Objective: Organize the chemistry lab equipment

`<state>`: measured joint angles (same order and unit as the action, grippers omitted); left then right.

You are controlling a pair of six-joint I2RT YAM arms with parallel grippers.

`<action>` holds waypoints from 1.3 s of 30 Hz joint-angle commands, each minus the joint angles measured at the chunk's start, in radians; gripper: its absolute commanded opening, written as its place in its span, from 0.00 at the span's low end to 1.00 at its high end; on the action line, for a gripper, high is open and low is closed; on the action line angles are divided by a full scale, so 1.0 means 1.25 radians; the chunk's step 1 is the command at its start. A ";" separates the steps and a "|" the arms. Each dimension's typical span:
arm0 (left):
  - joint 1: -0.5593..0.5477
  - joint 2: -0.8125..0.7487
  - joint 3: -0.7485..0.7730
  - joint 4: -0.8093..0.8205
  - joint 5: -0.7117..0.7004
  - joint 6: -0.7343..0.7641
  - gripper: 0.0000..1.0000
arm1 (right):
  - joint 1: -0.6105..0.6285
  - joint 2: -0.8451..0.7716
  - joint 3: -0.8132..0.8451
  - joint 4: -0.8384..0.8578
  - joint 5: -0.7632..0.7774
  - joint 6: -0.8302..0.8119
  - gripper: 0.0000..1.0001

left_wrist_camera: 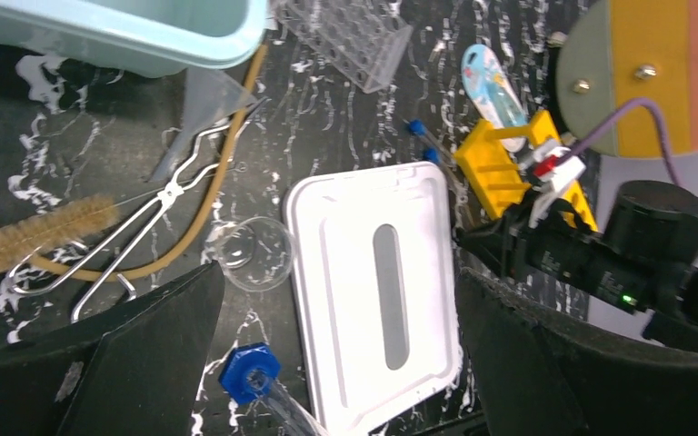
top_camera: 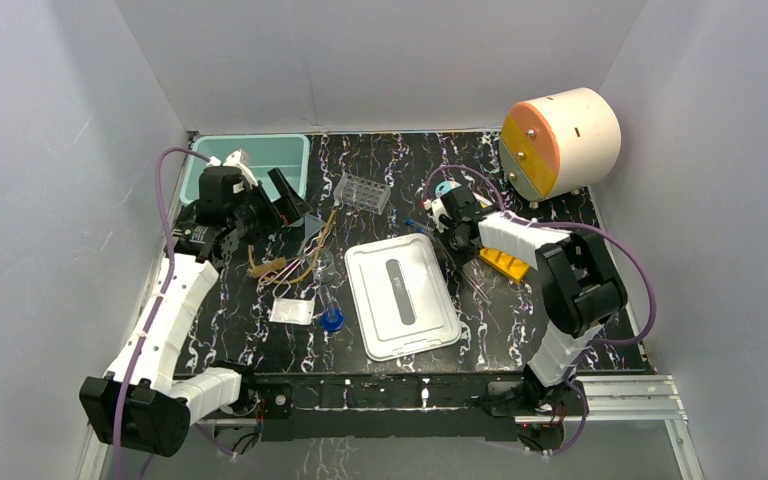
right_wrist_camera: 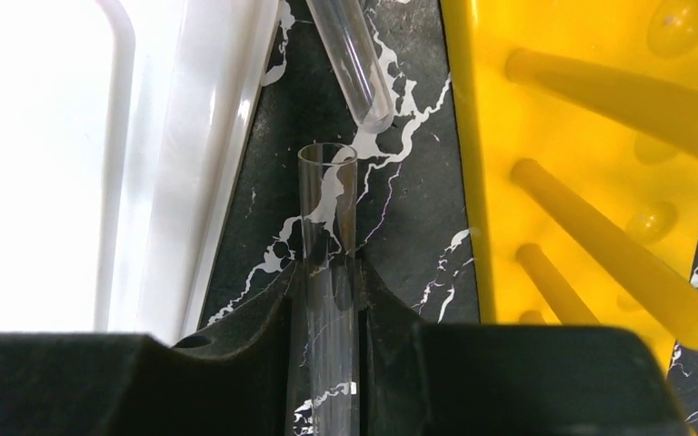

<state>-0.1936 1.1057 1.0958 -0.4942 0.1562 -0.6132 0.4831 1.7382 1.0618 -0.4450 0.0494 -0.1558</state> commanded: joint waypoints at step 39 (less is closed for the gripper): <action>-0.467 0.202 -0.039 0.391 0.048 -0.101 0.97 | 0.003 -0.445 -0.053 0.290 -0.112 0.754 0.23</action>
<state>-0.7689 1.3384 1.0363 -0.0574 0.2005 -0.7429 0.4870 1.2236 0.9489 -0.1612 -0.1001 0.6373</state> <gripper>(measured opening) 0.983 0.302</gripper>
